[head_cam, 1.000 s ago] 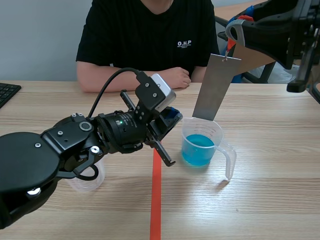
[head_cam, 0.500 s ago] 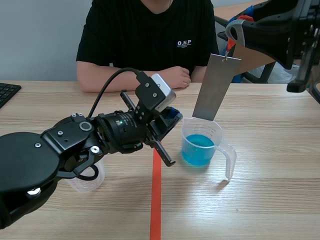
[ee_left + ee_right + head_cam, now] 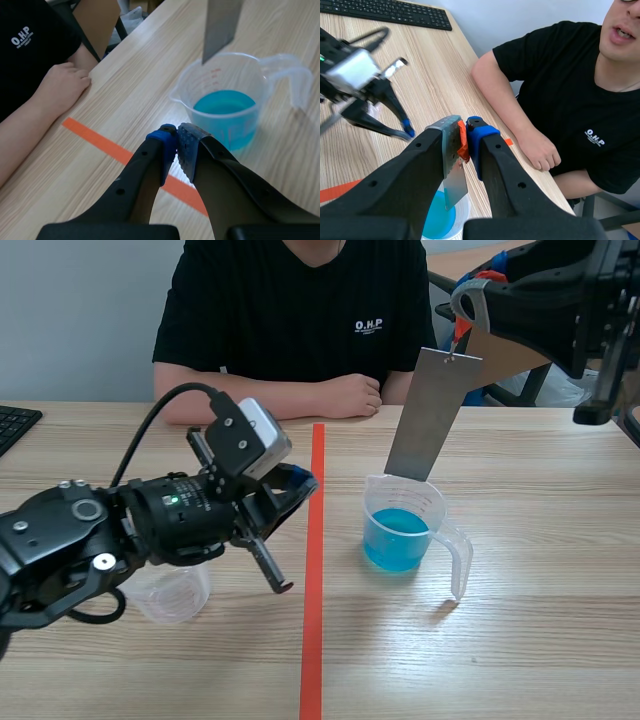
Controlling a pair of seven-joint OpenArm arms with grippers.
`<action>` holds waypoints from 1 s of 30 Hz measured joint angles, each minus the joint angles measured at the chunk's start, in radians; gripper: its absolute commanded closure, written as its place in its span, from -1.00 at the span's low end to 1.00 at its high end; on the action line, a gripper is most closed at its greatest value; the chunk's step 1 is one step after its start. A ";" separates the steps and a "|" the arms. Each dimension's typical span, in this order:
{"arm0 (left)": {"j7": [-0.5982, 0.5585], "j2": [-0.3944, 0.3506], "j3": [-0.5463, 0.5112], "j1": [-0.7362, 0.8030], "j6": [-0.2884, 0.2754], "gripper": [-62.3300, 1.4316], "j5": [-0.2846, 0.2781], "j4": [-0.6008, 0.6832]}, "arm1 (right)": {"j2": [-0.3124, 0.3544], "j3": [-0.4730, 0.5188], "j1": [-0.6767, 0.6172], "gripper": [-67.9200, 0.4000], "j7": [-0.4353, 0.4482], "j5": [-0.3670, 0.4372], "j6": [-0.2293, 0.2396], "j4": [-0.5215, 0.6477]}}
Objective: Do the redox reaction experiment.
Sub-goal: 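Raise the plate and point at it, then lower the plate into the blue solution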
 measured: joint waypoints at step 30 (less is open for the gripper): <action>-0.003 -0.159 -0.730 1.282 0.335 0.80 -0.202 0.444 | -0.076 0.000 0.000 0.94 -0.014 -0.064 0.000 -0.057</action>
